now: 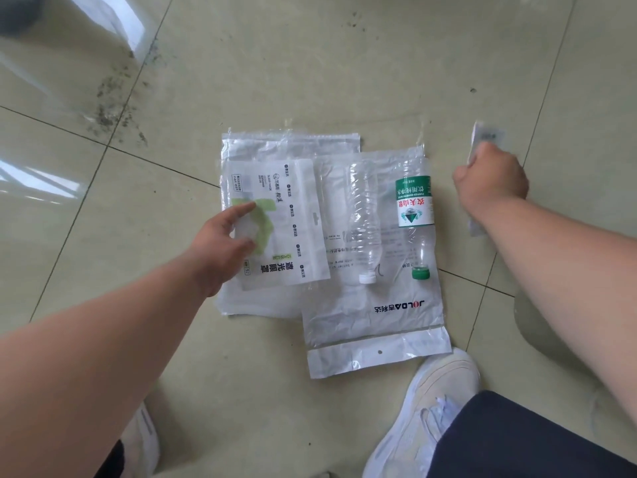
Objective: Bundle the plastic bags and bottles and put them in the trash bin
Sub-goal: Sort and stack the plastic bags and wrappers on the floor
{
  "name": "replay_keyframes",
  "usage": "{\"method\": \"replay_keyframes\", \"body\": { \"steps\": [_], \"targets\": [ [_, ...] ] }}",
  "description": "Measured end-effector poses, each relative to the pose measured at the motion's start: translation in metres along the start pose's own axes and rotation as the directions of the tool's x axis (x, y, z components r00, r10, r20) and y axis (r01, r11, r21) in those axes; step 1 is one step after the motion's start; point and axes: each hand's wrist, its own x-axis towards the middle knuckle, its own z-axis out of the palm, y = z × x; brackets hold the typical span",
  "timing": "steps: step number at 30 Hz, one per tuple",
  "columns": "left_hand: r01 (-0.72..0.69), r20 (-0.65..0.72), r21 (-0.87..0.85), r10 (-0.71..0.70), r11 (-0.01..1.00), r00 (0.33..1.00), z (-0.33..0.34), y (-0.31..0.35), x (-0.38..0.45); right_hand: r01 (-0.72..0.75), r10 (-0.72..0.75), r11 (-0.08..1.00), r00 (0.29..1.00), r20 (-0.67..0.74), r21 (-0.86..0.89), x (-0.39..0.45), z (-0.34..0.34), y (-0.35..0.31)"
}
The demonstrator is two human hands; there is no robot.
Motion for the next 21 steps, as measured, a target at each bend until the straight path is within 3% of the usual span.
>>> {"method": "replay_keyframes", "body": {
  "steps": [4,6,9,12,14,15,16,18,20,21],
  "targets": [
    [-0.04,-0.003,-0.076,0.04,0.996,0.999,-0.006,0.015,-0.028,0.205,-0.18,0.874,0.979,-0.096,0.441,-0.064,-0.03,-0.067],
    [-0.091,0.02,-0.105,0.094,0.99,0.995,-0.008,0.019,-0.045,0.178,-0.244,0.764,0.969,0.023,0.621,-0.117,-0.026,-0.106],
    [-0.132,0.081,-0.158,0.146,0.979,0.986,-0.016,0.02,-0.074,-0.147,-0.295,0.549,0.887,0.356,0.823,-0.201,-0.005,-0.156],
    [-0.148,0.088,-0.128,0.16,0.981,0.983,-0.024,0.008,-0.096,-0.507,-0.321,0.366,0.718,0.617,0.781,-0.256,0.005,-0.18],
    [-0.18,0.081,-0.126,0.191,0.976,0.978,-0.031,-0.005,-0.104,-0.605,-0.35,0.297,0.651,0.674,0.739,-0.27,0.008,-0.178],
    [-0.181,0.056,-0.084,0.186,0.98,0.981,-0.036,-0.011,-0.106,-0.589,-0.342,0.3,0.668,0.661,0.751,-0.272,0.008,-0.174],
    [-0.169,0.038,-0.044,0.171,0.985,0.985,-0.042,-0.019,-0.107,-0.5,-0.299,0.369,0.735,0.609,0.784,-0.268,0.013,-0.166],
    [-0.128,0.019,-0.006,0.128,0.992,0.992,-0.052,-0.032,-0.109,-0.165,-0.204,0.654,0.902,0.382,0.739,-0.251,0.021,-0.144],
    [-0.105,0.0,-0.002,0.105,0.995,0.995,-0.06,-0.041,-0.107,0.087,-0.168,0.904,0.973,0.16,0.419,-0.224,0.023,-0.118],
    [-0.099,-0.01,-0.009,0.099,0.995,0.995,-0.064,-0.044,-0.106,0.098,-0.137,0.957,0.982,0.127,0.273,-0.21,0.024,-0.104]
  ]
}}
